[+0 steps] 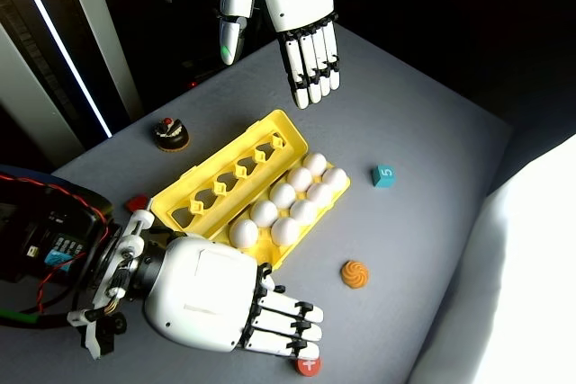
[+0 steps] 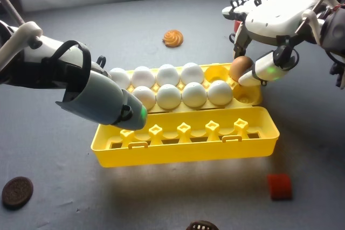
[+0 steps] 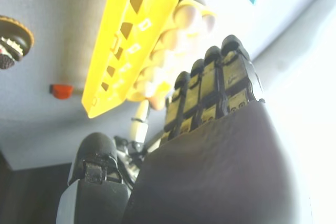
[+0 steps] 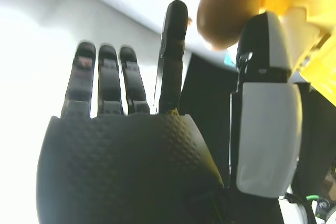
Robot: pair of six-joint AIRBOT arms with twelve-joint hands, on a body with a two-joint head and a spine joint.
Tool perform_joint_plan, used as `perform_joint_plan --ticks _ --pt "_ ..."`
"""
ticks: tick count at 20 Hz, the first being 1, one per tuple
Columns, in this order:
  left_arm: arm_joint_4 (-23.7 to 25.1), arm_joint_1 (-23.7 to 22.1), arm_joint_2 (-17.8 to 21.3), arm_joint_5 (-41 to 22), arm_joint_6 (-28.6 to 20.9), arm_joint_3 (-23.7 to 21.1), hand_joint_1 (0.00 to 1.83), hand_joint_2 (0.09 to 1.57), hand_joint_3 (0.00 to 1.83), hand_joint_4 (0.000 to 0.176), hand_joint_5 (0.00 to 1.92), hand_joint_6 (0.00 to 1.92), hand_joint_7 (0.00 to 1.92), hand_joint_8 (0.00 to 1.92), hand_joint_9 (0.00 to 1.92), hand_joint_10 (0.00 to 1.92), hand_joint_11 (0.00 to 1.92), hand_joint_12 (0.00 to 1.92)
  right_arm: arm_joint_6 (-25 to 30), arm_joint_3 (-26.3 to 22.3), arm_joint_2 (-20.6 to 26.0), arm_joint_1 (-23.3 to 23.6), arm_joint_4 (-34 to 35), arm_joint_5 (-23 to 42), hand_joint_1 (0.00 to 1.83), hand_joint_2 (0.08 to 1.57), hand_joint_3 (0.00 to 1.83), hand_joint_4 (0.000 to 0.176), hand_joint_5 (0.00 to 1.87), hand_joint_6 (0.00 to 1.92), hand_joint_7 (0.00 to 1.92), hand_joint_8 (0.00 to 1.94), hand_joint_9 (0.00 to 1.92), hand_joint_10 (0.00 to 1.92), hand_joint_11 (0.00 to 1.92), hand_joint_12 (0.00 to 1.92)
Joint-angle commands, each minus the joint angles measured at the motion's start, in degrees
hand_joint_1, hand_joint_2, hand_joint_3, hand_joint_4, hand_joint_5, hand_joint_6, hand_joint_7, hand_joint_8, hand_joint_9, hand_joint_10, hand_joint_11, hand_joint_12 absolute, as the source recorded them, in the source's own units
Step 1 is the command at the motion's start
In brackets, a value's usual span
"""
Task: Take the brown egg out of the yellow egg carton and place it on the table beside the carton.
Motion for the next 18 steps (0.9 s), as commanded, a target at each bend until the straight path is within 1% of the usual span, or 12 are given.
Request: perform_joint_plan --ticks 1,3,4,5,9,10,11,13,14,16,17,18 --pt "2.9 -0.6 0.1 -1.6 -0.1 -0.3 0.0 1.19 0.0 0.0 0.01 0.0 0.0 0.0 0.0 0.0 0.0 0.0 -0.1 0.2 0.1 0.9 -0.8 5.1 0.81 0.96 0.0 0.046 1.0 0.16 0.0 0.0 0.0 0.0 0.0 0.0" --pt "2.9 -0.6 0.1 -1.6 -0.2 -0.3 0.0 1.19 0.0 0.0 0.0 0.0 0.0 0.0 0.0 0.0 0.0 0.0 -0.1 0.2 0.1 0.8 -0.8 5.1 0.78 1.0 0.01 0.066 1.0 0.16 0.0 0.0 0.0 0.0 0.0 0.0" --pt "2.9 -0.6 0.1 -1.5 -0.2 -0.3 0.0 1.19 0.0 0.0 0.0 0.0 0.0 0.0 0.0 0.0 0.0 0.0 -0.1 0.2 0.1 0.9 -0.9 5.1 0.97 1.06 0.01 0.154 1.02 0.76 0.0 0.0 0.0 0.0 0.0 0.0" --pt "2.9 -0.6 0.1 -1.5 -0.2 -0.3 0.0 1.19 0.0 0.0 0.01 0.0 0.0 0.0 0.0 0.0 0.0 0.0 -0.1 0.2 0.1 0.9 -1.1 5.1 1.0 1.09 0.01 0.172 0.98 0.94 0.0 0.0 0.0 0.0 0.0 0.0" --pt "2.9 -0.6 0.1 -1.5 -0.3 -0.4 0.0 1.19 0.0 0.0 0.0 0.0 0.0 0.0 0.0 0.0 0.0 0.0 -0.1 0.2 0.1 1.2 -1.8 5.0 1.05 1.06 0.0 0.172 1.09 0.83 0.0 0.0 0.0 0.0 0.0 0.0" --pt "2.9 -0.6 0.1 -1.5 -0.3 -0.4 0.0 1.2 0.0 0.0 0.0 0.0 0.0 0.0 0.0 0.0 0.0 0.0 -0.1 0.2 0.1 1.3 -1.8 5.0 1.09 1.05 0.0 0.091 1.12 0.78 0.0 0.0 0.0 0.0 0.0 0.0" --pt "2.9 -0.6 0.1 -1.4 -0.3 -0.4 0.0 1.2 0.0 0.0 0.01 0.0 0.0 0.0 0.0 0.0 0.0 0.0 -0.1 0.2 0.1 1.5 -1.9 5.0 1.11 1.05 0.0 0.053 1.13 0.76 0.0 0.0 0.0 0.0 0.0 0.0" --pt "2.9 -0.6 0.1 -1.4 -0.3 -0.4 0.0 1.19 0.0 0.0 0.0 0.0 0.0 0.0 0.0 0.0 0.0 0.0 0.0 0.2 0.1 1.9 -2.0 4.9 1.06 1.05 0.0 0.164 1.11 0.8 0.0 0.0 0.0 0.0 0.0 0.0" --pt "2.9 -0.6 0.1 -1.4 -0.3 -0.4 0.0 1.19 0.0 0.0 0.0 0.0 0.0 0.0 0.0 0.0 0.0 0.0 0.0 0.2 0.1 2.1 -2.0 4.8 1.09 1.05 0.0 0.083 1.12 0.79 0.01 0.0 0.0 0.0 0.0 0.0" --pt "2.9 -0.6 0.1 -1.4 -0.3 -0.4 0.0 1.2 0.0 0.0 0.0 0.0 0.0 0.0 0.0 0.0 0.0 0.0 0.0 0.2 0.1 2.4 -2.1 4.8 1.1 1.06 0.0 0.064 1.11 0.79 0.04 0.01 0.0 0.0 0.0 0.0" --pt "2.9 -0.6 0.1 -1.4 -0.3 -0.4 0.0 1.19 0.0 0.0 0.01 0.0 0.0 0.0 0.0 0.0 0.0 0.0 0.0 0.2 0.1 2.5 -2.1 4.8 1.08 1.06 0.0 0.085 1.09 0.82 0.04 0.0 0.0 0.0 0.0 0.0" --pt "2.9 -0.6 0.1 -1.4 -0.4 -0.4 0.0 1.19 0.0 0.0 0.0 0.0 0.0 0.0 0.0 0.0 0.0 0.0 -0.1 0.2 0.2 2.5 -2.1 4.8 1.07 1.07 0.0 0.133 1.08 0.85 0.04 0.0 0.0 0.0 0.0 0.0"
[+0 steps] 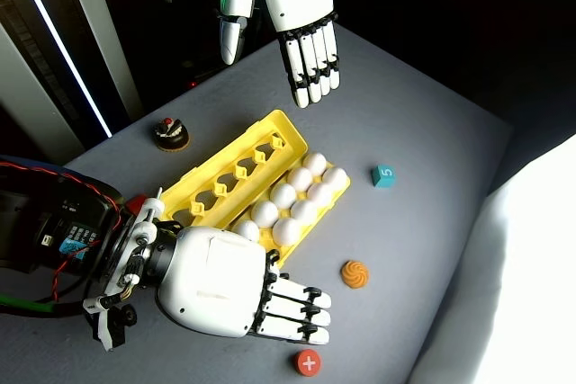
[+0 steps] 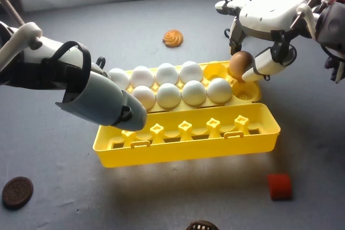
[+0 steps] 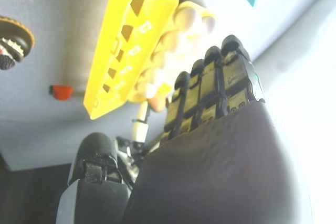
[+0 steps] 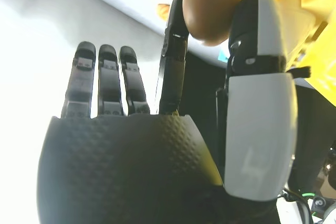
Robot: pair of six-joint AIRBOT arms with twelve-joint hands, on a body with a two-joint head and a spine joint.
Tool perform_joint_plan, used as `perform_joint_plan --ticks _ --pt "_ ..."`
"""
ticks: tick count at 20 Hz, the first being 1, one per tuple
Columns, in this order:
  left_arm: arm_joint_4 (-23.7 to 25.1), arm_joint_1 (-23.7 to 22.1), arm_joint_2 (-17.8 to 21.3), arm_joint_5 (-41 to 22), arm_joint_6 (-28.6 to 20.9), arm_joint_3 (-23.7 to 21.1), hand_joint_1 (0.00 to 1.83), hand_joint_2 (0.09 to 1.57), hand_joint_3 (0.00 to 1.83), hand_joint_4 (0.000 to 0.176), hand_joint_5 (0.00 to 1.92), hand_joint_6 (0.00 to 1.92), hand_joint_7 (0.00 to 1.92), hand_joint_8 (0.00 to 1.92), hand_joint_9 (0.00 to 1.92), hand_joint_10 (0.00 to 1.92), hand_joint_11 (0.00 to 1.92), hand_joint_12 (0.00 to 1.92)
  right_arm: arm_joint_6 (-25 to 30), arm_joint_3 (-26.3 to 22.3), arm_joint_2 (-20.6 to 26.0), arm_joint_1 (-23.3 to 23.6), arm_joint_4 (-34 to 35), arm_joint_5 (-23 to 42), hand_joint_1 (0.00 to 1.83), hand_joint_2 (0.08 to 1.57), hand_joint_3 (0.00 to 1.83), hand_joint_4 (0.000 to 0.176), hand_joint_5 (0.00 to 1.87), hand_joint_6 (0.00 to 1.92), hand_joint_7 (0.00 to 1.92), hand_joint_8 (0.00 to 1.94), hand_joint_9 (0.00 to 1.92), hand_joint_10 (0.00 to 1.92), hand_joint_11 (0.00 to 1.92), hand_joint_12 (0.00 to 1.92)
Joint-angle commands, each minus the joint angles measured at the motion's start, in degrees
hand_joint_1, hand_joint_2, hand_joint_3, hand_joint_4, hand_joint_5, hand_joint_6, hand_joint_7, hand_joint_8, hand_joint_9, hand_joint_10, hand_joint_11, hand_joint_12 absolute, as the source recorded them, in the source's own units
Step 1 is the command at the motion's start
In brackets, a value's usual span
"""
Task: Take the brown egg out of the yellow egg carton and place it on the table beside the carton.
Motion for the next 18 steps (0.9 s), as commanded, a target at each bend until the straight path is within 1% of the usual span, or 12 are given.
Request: perform_joint_plan --ticks 1,3,5,6,9,10,11,12,13,14,17,18 --pt "2.9 -0.6 0.1 -1.8 -0.1 -0.2 0.0 1.19 0.0 0.0 0.0 0.0 0.0 0.0 0.0 0.0 0.0 0.0 0.1 0.2 0.4 1.0 -1.0 5.4 1.06 1.07 0.0 0.143 1.08 0.85 0.04 0.0 0.0 0.0 0.0 0.0" --pt "2.9 -0.6 0.2 -1.8 -0.3 -0.3 0.0 1.2 0.0 0.0 0.01 0.0 0.0 0.0 0.0 0.0 0.0 0.0 0.1 0.2 0.5 1.5 -1.0 5.4 1.06 1.08 0.01 0.121 1.05 0.9 0.01 0.0 0.0 0.0 0.0 0.0" --pt "2.9 -0.6 0.2 -1.8 -0.4 -0.3 0.0 1.2 0.0 0.0 0.0 0.0 0.0 0.0 0.0 0.0 0.0 0.0 0.1 0.2 0.7 2.2 -1.0 5.4 1.06 1.07 0.0 0.124 1.06 0.87 0.03 0.01 0.0 0.0 0.0 0.0" --pt "2.9 -0.6 0.2 -1.8 -0.4 -0.3 0.0 1.2 0.0 0.0 0.0 0.0 0.0 0.0 0.0 0.0 0.0 0.0 0.0 0.1 1.0 2.5 -1.0 5.4 1.05 1.07 0.0 0.156 1.07 0.86 0.03 0.0 0.0 0.0 0.0 0.0" --pt "2.9 -0.6 0.2 -1.8 -0.5 -0.3 0.0 1.2 0.0 0.0 0.0 0.0 0.0 0.0 0.0 0.0 0.0 0.0 -0.1 -0.5 2.5 3.5 -1.0 5.3 1.06 1.07 0.0 0.153 1.07 0.86 0.05 0.0 0.0 0.0 0.0 0.0" --pt "2.9 -0.6 0.2 -1.8 -0.5 -0.3 0.0 1.19 0.0 0.0 0.0 0.0 0.0 0.0 0.0 0.0 0.0 0.0 -0.1 -0.8 2.9 3.6 -1.0 5.3 1.06 1.07 0.0 0.129 1.07 0.86 0.06 0.0 0.0 0.0 0.0 0.0" --pt "2.9 -0.6 0.2 -1.8 -0.5 -0.3 0.0 1.19 0.0 0.0 0.01 0.0 0.0 0.0 0.0 0.0 0.0 0.0 -0.1 -1.1 3.6 3.5 -1.0 5.3 1.06 1.07 0.0 0.132 1.07 0.87 0.06 0.0 0.0 0.0 0.0 0.0" --pt "2.9 -0.7 0.2 -1.8 -0.5 -0.3 0.0 1.19 0.0 0.0 0.01 0.0 0.0 0.0 0.0 0.0 0.0 0.0 -0.1 -1.4 4.2 3.2 -1.0 5.3 1.08 1.08 0.0 0.075 1.06 0.88 0.06 0.0 0.0 0.0 0.0 0.0" --pt "2.9 -0.7 0.3 -1.8 -0.5 -0.3 0.0 1.2 0.0 0.0 0.01 0.0 0.0 0.0 0.0 0.0 0.0 0.0 -0.1 -1.6 4.7 2.8 -1.0 5.4 1.06 1.09 0.0 0.105 1.03 0.93 0.06 0.0 0.0 0.0 0.0 0.0" --pt "2.9 -0.7 0.3 -1.8 -0.6 -0.3 0.0 1.19 0.0 0.0 0.0 0.0 0.0 0.0 0.0 0.0 0.0 0.0 -0.1 -1.7 5.1 2.2 -1.0 5.6 1.04 1.09 0.0 0.162 1.02 0.94 0.07 0.0 0.0 0.0 0.0 0.0" --pt "2.9 -0.7 0.3 -1.6 -0.8 -0.4 0.0 1.19 0.0 0.0 0.01 0.0 0.0 0.0 0.0 0.0 0.0 0.0 0.4 -1.8 5.7 0.2 -0.9 6.8 1.04 1.09 0.0 0.176 1.04 0.92 0.06 0.0 0.0 0.0 0.0 0.0" --pt "2.9 -0.7 0.3 -1.6 -0.8 -0.4 0.0 1.19 0.0 0.0 0.01 0.0 0.0 0.0 0.0 0.0 0.0 0.0 0.7 -1.8 5.7 -0.3 -0.9 7.1 1.04 1.09 0.0 0.149 1.02 0.94 0.05 0.0 0.0 0.0 0.0 0.0"
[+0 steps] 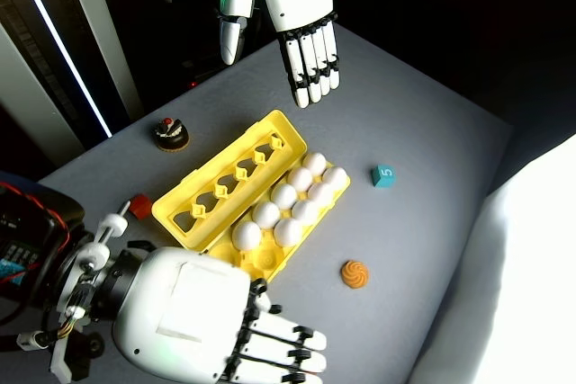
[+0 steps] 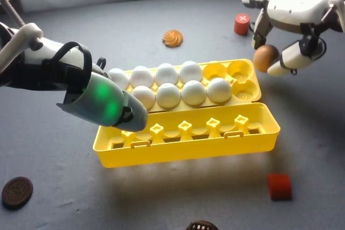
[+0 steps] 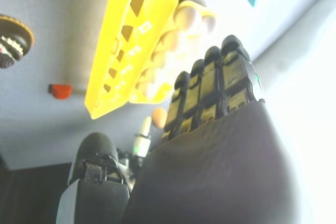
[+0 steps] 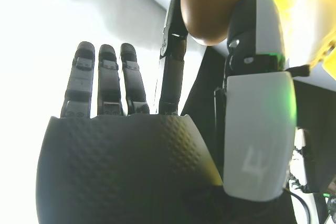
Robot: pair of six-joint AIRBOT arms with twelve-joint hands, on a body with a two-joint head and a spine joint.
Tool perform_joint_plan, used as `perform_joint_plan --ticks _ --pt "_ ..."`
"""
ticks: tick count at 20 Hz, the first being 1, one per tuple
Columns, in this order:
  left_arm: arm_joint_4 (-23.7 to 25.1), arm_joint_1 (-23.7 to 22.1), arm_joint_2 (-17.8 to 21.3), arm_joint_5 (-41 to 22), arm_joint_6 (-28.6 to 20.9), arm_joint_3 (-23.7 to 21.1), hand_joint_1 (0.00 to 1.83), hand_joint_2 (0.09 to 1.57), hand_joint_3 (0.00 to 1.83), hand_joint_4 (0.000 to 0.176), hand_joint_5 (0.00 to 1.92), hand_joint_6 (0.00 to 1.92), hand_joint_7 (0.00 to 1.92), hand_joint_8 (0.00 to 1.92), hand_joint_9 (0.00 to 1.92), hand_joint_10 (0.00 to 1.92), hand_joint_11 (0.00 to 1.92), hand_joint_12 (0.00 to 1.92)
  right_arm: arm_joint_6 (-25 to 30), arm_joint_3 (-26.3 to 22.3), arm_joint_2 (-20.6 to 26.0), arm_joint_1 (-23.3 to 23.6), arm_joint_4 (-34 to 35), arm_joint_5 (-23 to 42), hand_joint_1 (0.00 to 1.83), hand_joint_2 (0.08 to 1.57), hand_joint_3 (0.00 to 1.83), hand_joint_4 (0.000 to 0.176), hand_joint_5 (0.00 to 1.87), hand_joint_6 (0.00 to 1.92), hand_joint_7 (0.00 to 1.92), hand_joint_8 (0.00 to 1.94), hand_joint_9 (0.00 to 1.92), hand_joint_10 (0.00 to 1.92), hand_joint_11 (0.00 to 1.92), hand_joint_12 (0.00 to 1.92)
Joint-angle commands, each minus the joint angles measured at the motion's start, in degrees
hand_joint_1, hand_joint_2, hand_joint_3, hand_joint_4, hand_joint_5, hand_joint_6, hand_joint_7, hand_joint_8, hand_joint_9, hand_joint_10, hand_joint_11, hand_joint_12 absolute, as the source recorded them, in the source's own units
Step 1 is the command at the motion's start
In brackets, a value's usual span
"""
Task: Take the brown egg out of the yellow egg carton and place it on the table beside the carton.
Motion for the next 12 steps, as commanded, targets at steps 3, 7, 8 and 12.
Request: perform_joint_plan --ticks 3,7,8,12 --pt "3.1 -0.7 0.3 -1.6 -0.2 -0.1 0.0 1.19 0.0 0.0 0.0 0.0 0.0 0.0 0.0 0.0 0.0 0.0 0.9 0.1 0.4 -0.4 -0.8 7.1 1.05 1.09 0.0 0.141 1.03 0.93 0.08 0.01 0.0 0.0 0.0 0.0" --pt "3.2 -0.7 0.3 -1.5 -0.3 -0.2 0.0 1.2 0.0 0.0 0.01 0.0 0.0 0.0 0.0 0.0 0.0 0.0 1.2 1.2 -0.9 -0.9 -0.8 7.7 1.04 1.09 0.0 0.164 1.02 0.94 0.09 0.01 0.0 0.0 0.0 0.0" --pt "3.3 -0.7 0.3 -1.5 -0.4 -0.2 0.0 1.2 0.0 0.0 0.02 0.01 0.0 0.0 0.0 0.0 0.0 0.0 1.3 1.5 -1.1 -1.0 -0.7 7.8 1.03 1.09 0.0 0.174 1.02 0.95 0.09 0.0 0.0 0.0 0.0 0.0" --pt "3.4 -0.7 0.3 -1.5 -0.4 -0.2 0.0 1.19 0.0 0.0 0.0 0.0 0.0 0.0 0.0 0.0 0.0 0.0 1.2 1.8 -1.3 -1.5 -0.7 8.0 1.03 1.1 0.0 0.162 1.0 0.98 0.07 0.0 0.0 0.0 0.0 0.0"
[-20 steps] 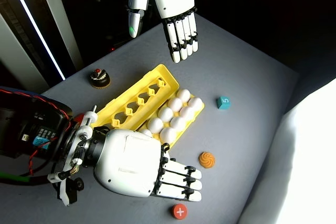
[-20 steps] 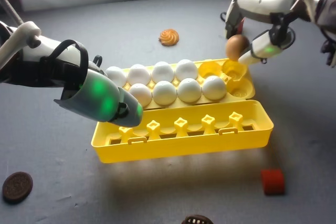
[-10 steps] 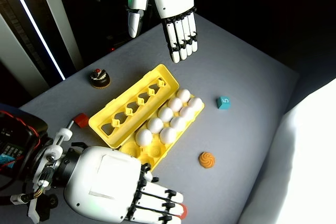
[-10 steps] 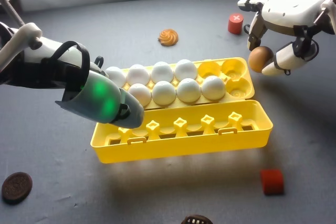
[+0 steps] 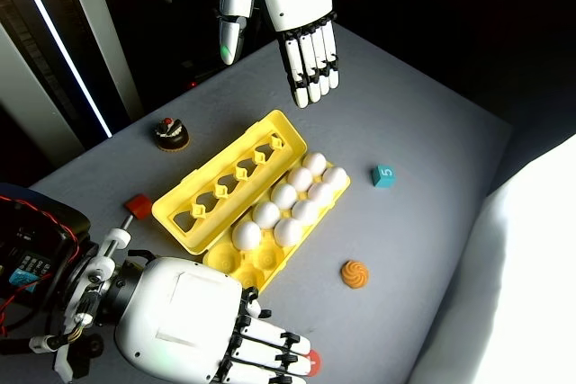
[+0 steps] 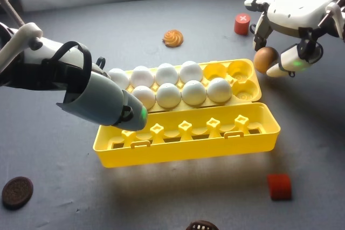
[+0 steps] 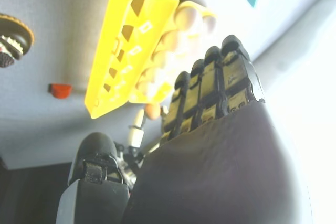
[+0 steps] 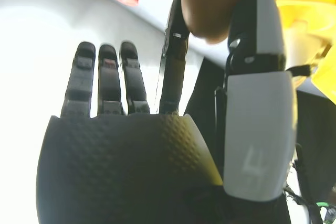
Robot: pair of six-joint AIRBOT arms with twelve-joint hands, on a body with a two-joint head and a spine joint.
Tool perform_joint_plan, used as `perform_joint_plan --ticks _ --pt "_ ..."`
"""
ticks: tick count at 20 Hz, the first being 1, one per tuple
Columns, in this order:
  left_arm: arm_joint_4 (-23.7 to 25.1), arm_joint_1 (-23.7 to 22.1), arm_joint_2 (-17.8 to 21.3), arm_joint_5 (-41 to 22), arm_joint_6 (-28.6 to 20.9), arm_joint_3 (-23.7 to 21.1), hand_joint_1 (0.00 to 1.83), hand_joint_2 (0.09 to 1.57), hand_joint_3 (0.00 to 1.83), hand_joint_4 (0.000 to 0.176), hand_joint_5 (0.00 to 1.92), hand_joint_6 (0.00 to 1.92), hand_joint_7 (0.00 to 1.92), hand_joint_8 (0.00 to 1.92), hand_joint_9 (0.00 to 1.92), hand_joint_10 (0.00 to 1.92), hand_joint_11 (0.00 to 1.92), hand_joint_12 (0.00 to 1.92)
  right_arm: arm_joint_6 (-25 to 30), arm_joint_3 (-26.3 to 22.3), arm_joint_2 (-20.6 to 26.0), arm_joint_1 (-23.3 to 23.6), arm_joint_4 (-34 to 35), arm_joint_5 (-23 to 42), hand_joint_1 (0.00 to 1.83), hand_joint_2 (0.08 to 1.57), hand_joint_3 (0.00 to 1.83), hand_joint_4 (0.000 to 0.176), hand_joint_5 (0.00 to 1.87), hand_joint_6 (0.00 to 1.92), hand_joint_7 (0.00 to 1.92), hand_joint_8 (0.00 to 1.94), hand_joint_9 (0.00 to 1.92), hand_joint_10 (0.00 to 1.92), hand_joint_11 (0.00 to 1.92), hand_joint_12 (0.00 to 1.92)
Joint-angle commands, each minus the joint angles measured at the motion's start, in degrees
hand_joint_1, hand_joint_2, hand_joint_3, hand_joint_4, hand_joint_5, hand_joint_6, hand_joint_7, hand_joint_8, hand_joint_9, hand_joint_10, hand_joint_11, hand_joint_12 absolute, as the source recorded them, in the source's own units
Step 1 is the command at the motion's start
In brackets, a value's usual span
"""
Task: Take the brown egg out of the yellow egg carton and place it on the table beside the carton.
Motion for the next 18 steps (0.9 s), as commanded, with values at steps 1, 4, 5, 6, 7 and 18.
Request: perform_joint_plan --ticks 1,4,5,6,7,18 --pt "3.2 -0.7 0.3 -1.7 -0.1 -0.2 0.0 1.19 0.0 0.0 0.0 0.0 0.0 0.0 0.0 0.0 0.0 0.0 0.3 0.3 0.4 0.3 -0.8 5.5 1.03 1.1 0.0 0.157 1.0 0.98 0.08 0.0 0.0 0.0 0.0 0.0" --pt "3.2 -0.7 0.3 -1.7 -0.2 -0.2 0.0 1.21 0.01 0.0 0.02 0.01 0.0 0.0 0.0 0.0 0.0 0.0 0.3 0.3 0.8 -0.2 -0.8 5.7 1.06 1.09 0.0 0.106 1.03 0.93 0.12 0.01 0.0 0.0 0.0 0.0" --pt "3.2 -0.7 0.3 -1.7 -0.5 -0.3 0.0 1.21 0.01 0.0 0.02 0.01 0.0 0.0 0.0 0.0 0.0 0.0 0.3 0.3 1.1 -0.4 -0.8 5.7 1.07 1.09 0.0 0.09 1.04 0.92 0.12 0.01 0.0 0.0 0.0 0.0" --pt "3.2 -0.7 0.4 -1.7 -0.6 -0.3 0.0 1.22 0.01 0.0 0.02 0.01 0.0 0.0 0.0 0.0 0.0 0.0 0.3 0.3 1.4 -0.6 -0.8 5.7 1.06 1.09 0.0 0.11 1.04 0.91 0.13 0.01 0.0 0.0 0.0 0.0" --pt "3.2 -0.7 0.4 -1.6 -0.6 -0.3 0.0 1.21 0.0 0.0 0.02 0.01 0.0 0.0 0.0 0.0 0.0 0.0 0.3 0.3 1.8 -1.0 -0.8 5.6 1.06 1.09 0.0 0.115 1.04 0.91 0.14 0.01 0.0 0.0 0.0 0.0" --pt "3.5 -0.7 0.4 -1.1 -1.0 -0.4 0.0 1.21 0.0 0.0 0.0 0.0 0.0 0.0 0.0 0.0 0.0 0.0 0.4 1.1 1.9 -3.1 -0.8 5.6 1.02 1.11 0.0 0.167 0.97 1.01 0.09 0.0 0.0 0.0 0.0 0.0"
